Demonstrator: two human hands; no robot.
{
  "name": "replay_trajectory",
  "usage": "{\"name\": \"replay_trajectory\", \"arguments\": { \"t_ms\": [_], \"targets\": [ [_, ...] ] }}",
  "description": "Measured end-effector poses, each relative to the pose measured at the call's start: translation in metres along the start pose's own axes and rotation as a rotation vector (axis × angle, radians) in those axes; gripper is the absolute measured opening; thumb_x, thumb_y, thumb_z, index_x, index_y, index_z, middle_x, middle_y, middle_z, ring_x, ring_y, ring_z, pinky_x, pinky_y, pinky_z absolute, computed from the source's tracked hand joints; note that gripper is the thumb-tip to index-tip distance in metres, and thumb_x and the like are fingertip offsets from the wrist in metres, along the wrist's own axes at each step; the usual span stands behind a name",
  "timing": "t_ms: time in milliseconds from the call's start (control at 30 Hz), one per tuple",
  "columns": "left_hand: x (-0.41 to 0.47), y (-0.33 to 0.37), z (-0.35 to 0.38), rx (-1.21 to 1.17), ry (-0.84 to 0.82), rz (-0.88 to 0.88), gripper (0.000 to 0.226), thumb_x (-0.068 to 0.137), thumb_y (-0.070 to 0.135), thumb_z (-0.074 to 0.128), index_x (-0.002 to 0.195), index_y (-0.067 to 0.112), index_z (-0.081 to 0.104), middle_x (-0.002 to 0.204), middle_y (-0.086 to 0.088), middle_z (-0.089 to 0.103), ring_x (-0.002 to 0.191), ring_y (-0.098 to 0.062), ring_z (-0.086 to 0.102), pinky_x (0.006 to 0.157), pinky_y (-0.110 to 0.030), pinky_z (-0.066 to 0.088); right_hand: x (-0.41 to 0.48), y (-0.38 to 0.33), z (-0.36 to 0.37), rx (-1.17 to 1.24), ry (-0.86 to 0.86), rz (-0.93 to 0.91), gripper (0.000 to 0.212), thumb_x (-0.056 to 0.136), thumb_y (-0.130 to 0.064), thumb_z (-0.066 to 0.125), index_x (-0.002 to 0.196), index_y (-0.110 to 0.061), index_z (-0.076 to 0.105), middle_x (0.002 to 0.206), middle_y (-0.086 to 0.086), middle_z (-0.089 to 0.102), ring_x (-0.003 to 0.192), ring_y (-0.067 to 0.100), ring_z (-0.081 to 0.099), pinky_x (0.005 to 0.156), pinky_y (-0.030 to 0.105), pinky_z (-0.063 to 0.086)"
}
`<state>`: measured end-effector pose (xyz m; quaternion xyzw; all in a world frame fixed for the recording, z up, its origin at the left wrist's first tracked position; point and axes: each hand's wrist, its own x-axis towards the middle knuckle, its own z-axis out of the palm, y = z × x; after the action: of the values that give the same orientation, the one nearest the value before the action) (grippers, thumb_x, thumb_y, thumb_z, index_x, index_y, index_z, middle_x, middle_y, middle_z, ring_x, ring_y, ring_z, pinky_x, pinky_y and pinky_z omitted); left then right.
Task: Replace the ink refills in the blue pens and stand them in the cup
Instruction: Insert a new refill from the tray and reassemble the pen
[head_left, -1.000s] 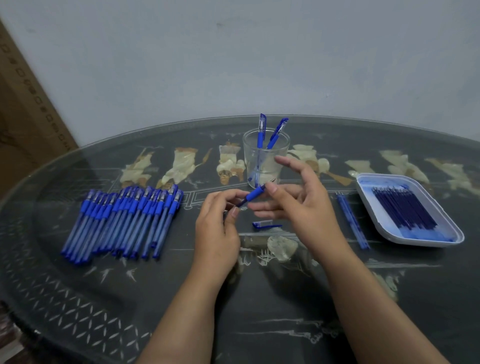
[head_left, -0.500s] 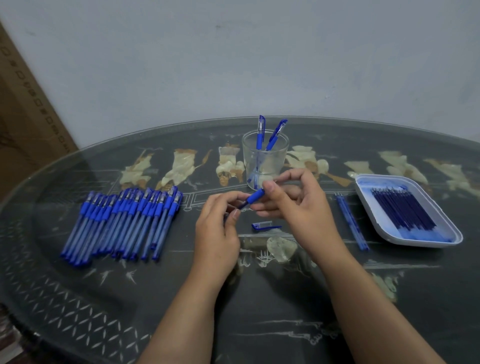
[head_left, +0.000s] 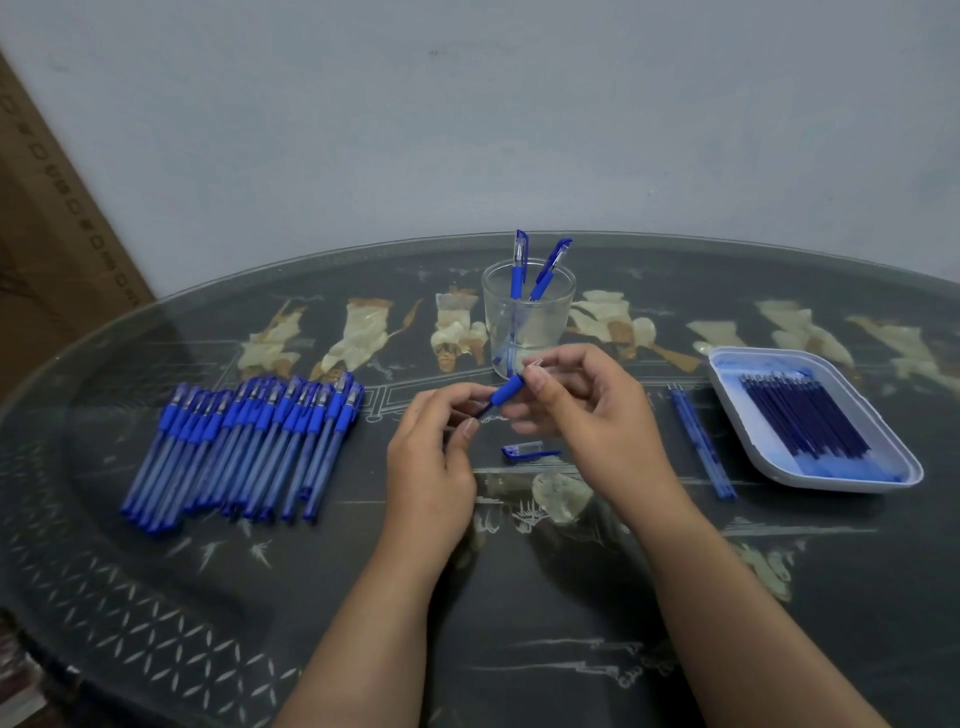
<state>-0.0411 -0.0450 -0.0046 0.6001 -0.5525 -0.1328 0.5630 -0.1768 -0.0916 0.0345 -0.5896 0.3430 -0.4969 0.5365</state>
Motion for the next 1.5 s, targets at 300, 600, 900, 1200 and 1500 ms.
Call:
{"name": "replay_trajectory", "arguments": {
  "t_ms": [300, 600, 900, 1200, 1500],
  "targets": [
    [0.000, 0.002, 0.001, -0.061, 0.052, -0.040, 0.050, 0.088, -0.007, 0.058, 0.105, 0.039, 0.058, 0.103, 0.003, 0.063, 0.095, 0.000, 0.060, 0.081, -0.006, 0.042, -0.002, 0.020, -0.016, -0.939, -0.268, -0.049, 0.050, 0.081, -0.022, 0.076, 0.126, -0.029, 0.057, 0.101, -0.009, 0.056, 0.096, 0.009, 0.048, 0.089, 0.022, 0.041],
    [-0.002, 0.007, 0.002, -0.112, -0.010, -0.033, 0.057, 0.084, -0.006, 0.066, 0.109, 0.045, 0.056, 0.098, 0.004, 0.063, 0.084, -0.006, 0.062, 0.076, -0.008, 0.046, -0.027, 0.012, -0.018, -0.440, 0.129, 0.090, 0.028, 0.093, -0.005, 0.060, 0.116, -0.018, 0.068, 0.081, 0.004, 0.071, 0.073, 0.009, 0.064, 0.075, 0.021, 0.053],
    [-0.006, 0.012, 0.003, -0.047, -0.091, 0.105, 0.056, 0.085, -0.007, 0.065, 0.115, 0.040, 0.061, 0.099, 0.012, 0.062, 0.091, -0.003, 0.061, 0.073, -0.007, 0.046, -0.026, -0.041, -0.019, 0.223, 0.318, -0.034, 0.020, 0.089, -0.003, 0.065, 0.106, -0.013, 0.064, 0.093, 0.017, 0.072, 0.087, 0.027, 0.073, 0.076, 0.036, 0.060],
    [-0.006, 0.010, 0.005, -0.004, -0.126, 0.208, 0.050, 0.084, -0.012, 0.063, 0.117, 0.026, 0.067, 0.100, 0.002, 0.063, 0.092, -0.006, 0.061, 0.079, -0.007, 0.045, -0.024, -0.042, -0.019, 0.008, 0.287, -0.090, 0.018, 0.088, -0.003, 0.068, 0.100, -0.015, 0.067, 0.083, 0.008, 0.074, 0.084, 0.019, 0.073, 0.079, 0.037, 0.060],
    [-0.006, 0.010, 0.005, -0.004, -0.118, 0.173, 0.052, 0.084, -0.012, 0.062, 0.116, 0.029, 0.067, 0.100, 0.006, 0.063, 0.093, -0.006, 0.061, 0.080, -0.007, 0.045, -0.023, -0.030, -0.013, -0.126, 0.232, -0.090, 0.018, 0.088, -0.004, 0.068, 0.093, -0.021, 0.066, 0.088, 0.004, 0.073, 0.085, 0.015, 0.072, 0.081, 0.037, 0.060]
  ]
}}
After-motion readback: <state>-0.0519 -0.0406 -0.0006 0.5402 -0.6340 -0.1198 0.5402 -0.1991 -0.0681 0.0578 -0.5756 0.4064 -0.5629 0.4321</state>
